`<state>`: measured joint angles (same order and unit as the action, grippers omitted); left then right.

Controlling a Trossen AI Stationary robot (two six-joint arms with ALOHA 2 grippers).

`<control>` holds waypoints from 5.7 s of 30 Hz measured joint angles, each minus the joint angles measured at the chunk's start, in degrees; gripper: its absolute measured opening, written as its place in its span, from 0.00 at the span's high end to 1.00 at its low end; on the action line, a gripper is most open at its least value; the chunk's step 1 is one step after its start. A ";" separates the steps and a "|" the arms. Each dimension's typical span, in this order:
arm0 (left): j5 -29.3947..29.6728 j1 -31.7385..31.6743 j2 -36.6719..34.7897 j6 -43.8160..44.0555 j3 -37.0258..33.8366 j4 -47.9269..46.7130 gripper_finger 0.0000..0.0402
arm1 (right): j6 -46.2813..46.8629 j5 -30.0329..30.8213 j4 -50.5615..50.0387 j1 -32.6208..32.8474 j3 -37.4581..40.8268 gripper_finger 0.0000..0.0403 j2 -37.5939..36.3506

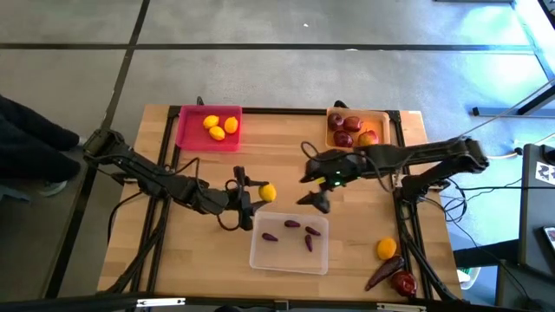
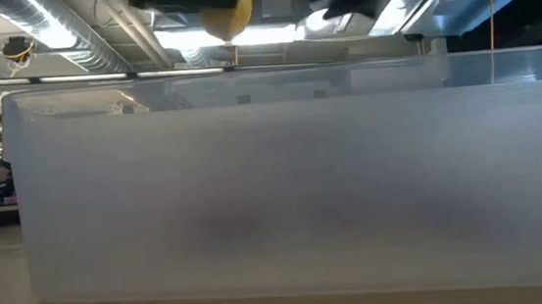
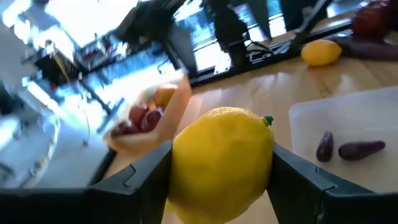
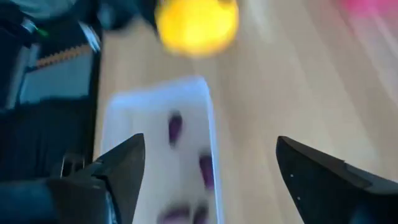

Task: Sort produce into baskets
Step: Put the lemon into the red bin

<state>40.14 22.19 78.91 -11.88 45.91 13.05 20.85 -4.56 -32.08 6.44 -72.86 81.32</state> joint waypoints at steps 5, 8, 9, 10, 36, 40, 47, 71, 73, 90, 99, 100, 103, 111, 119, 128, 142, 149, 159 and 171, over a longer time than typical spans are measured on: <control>-0.02 -3.48 -0.28 10.01 0.00 -6.17 0.47 | 6.45 7.22 -16.67 3.03 0.00 0.19 -4.49; -0.04 -6.10 -1.91 17.21 0.00 -11.79 0.47 | 9.59 15.45 -23.38 6.11 0.04 0.19 -4.77; -0.03 -7.14 -2.58 19.61 0.00 -13.83 0.47 | 10.48 18.03 -24.86 7.02 0.04 0.20 -4.71; -0.15 -8.01 -3.47 21.67 0.00 -15.90 0.47 | 11.32 20.49 -26.19 7.87 0.04 0.20 -4.49; -4.83 -46.86 -16.20 38.63 0.02 -52.91 0.47 | 19.11 25.37 -24.11 9.68 15.20 0.21 -3.41; -7.42 -51.46 -12.47 37.13 0.02 -53.14 0.47 | 19.34 24.88 -22.97 9.68 16.68 0.21 -3.41; -7.56 -57.59 -4.34 33.88 0.02 -53.14 0.47 | 19.40 24.43 -21.14 9.68 18.35 0.21 -3.41; -6.88 -56.83 0.16 28.37 0.00 -55.64 0.24 | 15.88 23.33 -18.22 9.68 18.32 0.21 -3.41; -6.91 -55.03 -2.01 28.55 0.00 -55.75 0.24 | 15.23 21.87 -20.98 9.68 17.46 0.21 -3.41; -7.17 -40.45 -13.27 37.04 0.00 -56.01 0.24 | 31.58 -0.03 -32.71 28.13 12.90 0.21 -3.45; -7.15 -38.63 -13.22 37.46 0.00 -56.03 0.24 | 33.17 -0.49 -32.80 41.84 12.99 0.21 -3.22; -7.15 -38.65 -13.22 37.47 0.00 -56.05 0.24 | 33.17 -0.85 -32.63 42.97 13.27 0.21 -3.01; -7.15 -38.66 -13.22 37.68 0.00 -56.03 0.24 | 33.17 -2.60 -32.57 46.05 14.60 0.21 -2.16; -7.15 -38.66 -13.20 37.70 0.00 -56.07 0.24 | 31.41 -2.53 -32.03 50.35 18.27 0.21 1.70; -7.13 -38.66 -13.20 38.49 0.00 -56.11 0.24 | 28.74 -2.53 -29.38 50.93 21.22 0.21 5.09; -7.13 -38.66 -13.20 38.51 0.00 -56.12 0.24 | 28.88 2.56 -27.51 50.22 21.97 0.28 7.50; -7.71 -37.09 -13.20 37.67 0.00 -55.17 0.24 | 34.52 4.03 -28.11 39.73 20.88 0.71 6.04; -8.28 -30.54 -13.20 33.55 0.00 -48.49 0.24 | 30.26 11.96 -32.47 32.03 14.17 0.71 0.61; -12.50 -20.13 -13.20 29.72 0.00 -30.51 0.24 | 19.98 31.83 -30.08 22.05 4.95 0.71 -3.61; -17.32 -13.23 -12.70 32.98 0.01 -11.91 0.24 | -6.45 42.62 -3.87 15.83 4.11 0.70 -3.10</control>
<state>22.82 8.96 66.22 21.10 45.92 1.13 14.40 38.05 -35.95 22.27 -68.75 78.22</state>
